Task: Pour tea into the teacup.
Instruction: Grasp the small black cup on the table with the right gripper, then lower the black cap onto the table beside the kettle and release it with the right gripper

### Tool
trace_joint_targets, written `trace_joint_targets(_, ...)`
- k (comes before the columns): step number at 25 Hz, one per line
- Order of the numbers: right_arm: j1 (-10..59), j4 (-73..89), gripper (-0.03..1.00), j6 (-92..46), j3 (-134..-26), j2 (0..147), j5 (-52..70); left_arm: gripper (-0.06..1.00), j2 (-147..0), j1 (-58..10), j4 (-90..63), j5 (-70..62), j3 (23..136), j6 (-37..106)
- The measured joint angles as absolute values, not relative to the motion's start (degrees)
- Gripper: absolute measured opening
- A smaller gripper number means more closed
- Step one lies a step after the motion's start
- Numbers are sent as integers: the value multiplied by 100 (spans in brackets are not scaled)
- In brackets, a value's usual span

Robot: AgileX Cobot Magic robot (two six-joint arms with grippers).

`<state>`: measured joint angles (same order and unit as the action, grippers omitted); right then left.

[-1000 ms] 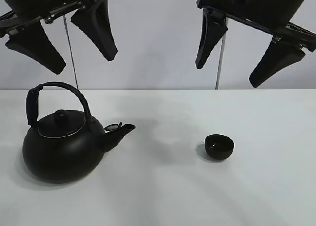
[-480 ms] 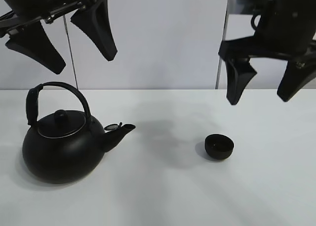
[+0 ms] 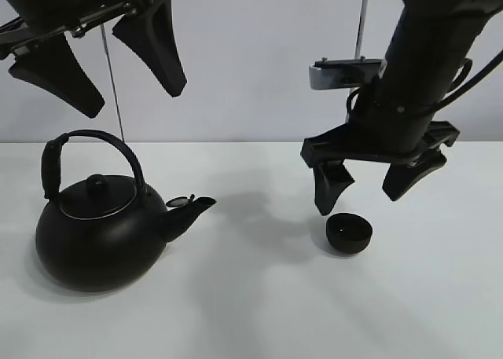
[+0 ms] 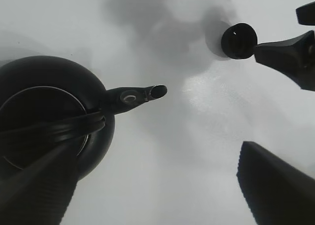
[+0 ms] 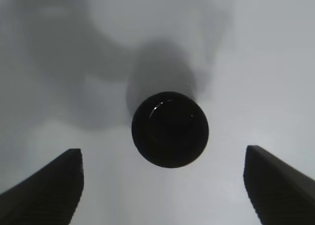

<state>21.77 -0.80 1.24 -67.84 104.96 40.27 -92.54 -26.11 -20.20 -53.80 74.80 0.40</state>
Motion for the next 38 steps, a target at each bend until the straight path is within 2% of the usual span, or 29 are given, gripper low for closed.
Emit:
trace_joint_targets(20, 2227, -368, 60, 294, -6784, 11324, 3714, 64, -9254, -2611, -2020, -5268, 7480, 40)
trace_joint_targets(28, 2227, -388, 40, 433, -6784, 11394, 3452, 64, -9254, -2611, -2020, -5266, 7480, 40)
trace_joint_targets(38, 2227, -411, 40, 113, -6784, 11120, 3509, 64, -9254, -2611, -2020, -5266, 7480, 40)
